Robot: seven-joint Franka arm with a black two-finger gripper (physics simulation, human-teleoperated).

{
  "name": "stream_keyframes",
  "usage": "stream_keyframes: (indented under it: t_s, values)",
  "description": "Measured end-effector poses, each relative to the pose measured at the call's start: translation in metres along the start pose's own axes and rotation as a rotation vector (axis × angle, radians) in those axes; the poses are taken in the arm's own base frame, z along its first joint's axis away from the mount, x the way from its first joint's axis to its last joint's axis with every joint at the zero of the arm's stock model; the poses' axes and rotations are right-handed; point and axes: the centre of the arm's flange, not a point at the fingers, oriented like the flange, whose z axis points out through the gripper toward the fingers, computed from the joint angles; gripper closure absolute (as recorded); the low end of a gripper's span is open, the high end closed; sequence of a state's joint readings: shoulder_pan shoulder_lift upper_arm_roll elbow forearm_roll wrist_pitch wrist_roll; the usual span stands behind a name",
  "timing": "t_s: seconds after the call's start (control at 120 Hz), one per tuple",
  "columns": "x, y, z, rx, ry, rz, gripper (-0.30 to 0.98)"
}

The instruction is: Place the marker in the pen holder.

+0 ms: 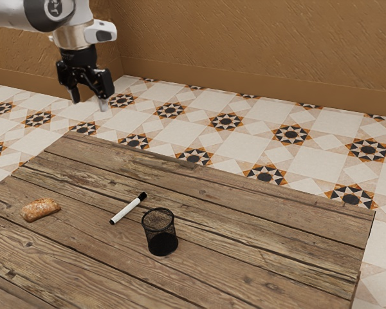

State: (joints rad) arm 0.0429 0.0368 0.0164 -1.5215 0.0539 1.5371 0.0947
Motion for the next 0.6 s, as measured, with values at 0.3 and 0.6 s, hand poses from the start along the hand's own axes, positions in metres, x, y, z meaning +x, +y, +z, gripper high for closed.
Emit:
stream_keyframes:
  t_s: [0.3, 0.6]
  values:
    - [0.032, -0.020, 0.261, -0.015, -0.236, -0.043, 0.00]
    - [0.077, -0.040, 0.318, -0.042, -0.154, -0.041, 0.00]
